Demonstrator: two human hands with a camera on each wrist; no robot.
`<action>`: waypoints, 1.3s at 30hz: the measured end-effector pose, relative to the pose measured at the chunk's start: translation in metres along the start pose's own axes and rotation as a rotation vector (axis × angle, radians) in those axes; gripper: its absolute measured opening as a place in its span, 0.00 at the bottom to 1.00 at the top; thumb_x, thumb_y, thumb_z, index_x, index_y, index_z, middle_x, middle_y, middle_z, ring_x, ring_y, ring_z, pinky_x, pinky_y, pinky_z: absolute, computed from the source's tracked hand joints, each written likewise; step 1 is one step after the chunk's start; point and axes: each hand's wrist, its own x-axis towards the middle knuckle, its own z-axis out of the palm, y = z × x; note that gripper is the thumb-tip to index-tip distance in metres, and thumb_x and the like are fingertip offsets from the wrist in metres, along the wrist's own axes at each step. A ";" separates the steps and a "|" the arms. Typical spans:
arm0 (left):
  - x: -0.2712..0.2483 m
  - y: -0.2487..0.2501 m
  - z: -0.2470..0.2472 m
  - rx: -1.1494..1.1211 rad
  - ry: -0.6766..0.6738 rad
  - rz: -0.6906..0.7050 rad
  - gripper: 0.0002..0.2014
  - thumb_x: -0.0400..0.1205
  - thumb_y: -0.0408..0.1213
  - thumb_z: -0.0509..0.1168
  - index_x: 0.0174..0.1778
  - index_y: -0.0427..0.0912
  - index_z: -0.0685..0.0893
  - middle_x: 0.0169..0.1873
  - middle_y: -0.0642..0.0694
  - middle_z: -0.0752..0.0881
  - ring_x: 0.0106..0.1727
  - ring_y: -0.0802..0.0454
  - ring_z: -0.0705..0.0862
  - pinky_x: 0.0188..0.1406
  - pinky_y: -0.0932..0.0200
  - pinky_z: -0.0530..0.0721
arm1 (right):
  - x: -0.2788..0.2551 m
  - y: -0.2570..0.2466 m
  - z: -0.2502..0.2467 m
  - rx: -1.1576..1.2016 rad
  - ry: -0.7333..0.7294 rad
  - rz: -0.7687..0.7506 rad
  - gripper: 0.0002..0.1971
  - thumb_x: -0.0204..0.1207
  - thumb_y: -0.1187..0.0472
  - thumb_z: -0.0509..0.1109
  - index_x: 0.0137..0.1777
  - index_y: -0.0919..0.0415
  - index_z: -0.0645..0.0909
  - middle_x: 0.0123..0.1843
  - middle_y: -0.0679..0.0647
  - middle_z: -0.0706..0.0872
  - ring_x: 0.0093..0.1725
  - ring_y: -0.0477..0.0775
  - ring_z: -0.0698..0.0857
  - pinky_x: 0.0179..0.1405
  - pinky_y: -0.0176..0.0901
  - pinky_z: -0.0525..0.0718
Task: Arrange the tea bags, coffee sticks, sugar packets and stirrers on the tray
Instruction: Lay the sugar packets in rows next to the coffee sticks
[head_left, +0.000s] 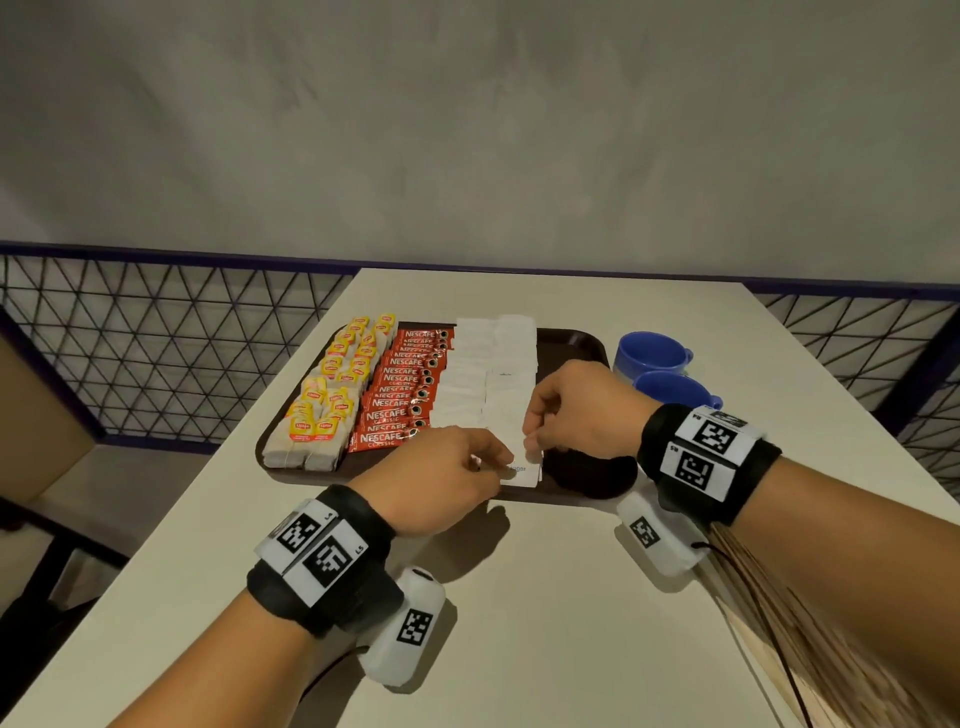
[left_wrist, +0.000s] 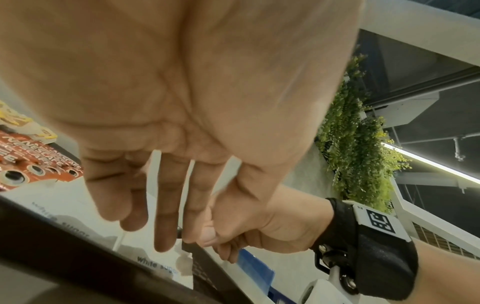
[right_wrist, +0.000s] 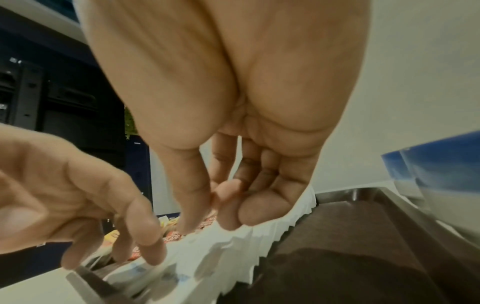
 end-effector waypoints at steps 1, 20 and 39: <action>-0.001 0.002 0.000 0.068 -0.047 0.015 0.16 0.87 0.45 0.65 0.71 0.56 0.84 0.63 0.55 0.86 0.64 0.55 0.80 0.68 0.48 0.81 | -0.002 0.001 0.000 0.009 -0.029 -0.017 0.02 0.76 0.58 0.82 0.46 0.51 0.91 0.39 0.44 0.91 0.39 0.43 0.88 0.40 0.32 0.83; -0.034 -0.031 -0.019 0.055 -0.030 -0.172 0.23 0.87 0.50 0.67 0.73 0.69 0.63 0.60 0.73 0.77 0.62 0.70 0.79 0.57 0.79 0.73 | -0.053 0.002 0.023 -0.061 -0.293 -0.010 0.17 0.84 0.37 0.66 0.58 0.45 0.65 0.48 0.38 0.73 0.43 0.40 0.72 0.42 0.35 0.73; -0.030 -0.053 -0.029 0.133 0.010 -0.292 0.19 0.88 0.51 0.63 0.74 0.53 0.72 0.47 0.57 0.82 0.48 0.58 0.82 0.41 0.61 0.75 | -0.039 0.003 0.025 -0.095 -0.295 0.001 0.27 0.70 0.22 0.67 0.52 0.44 0.71 0.56 0.47 0.82 0.54 0.50 0.83 0.57 0.52 0.87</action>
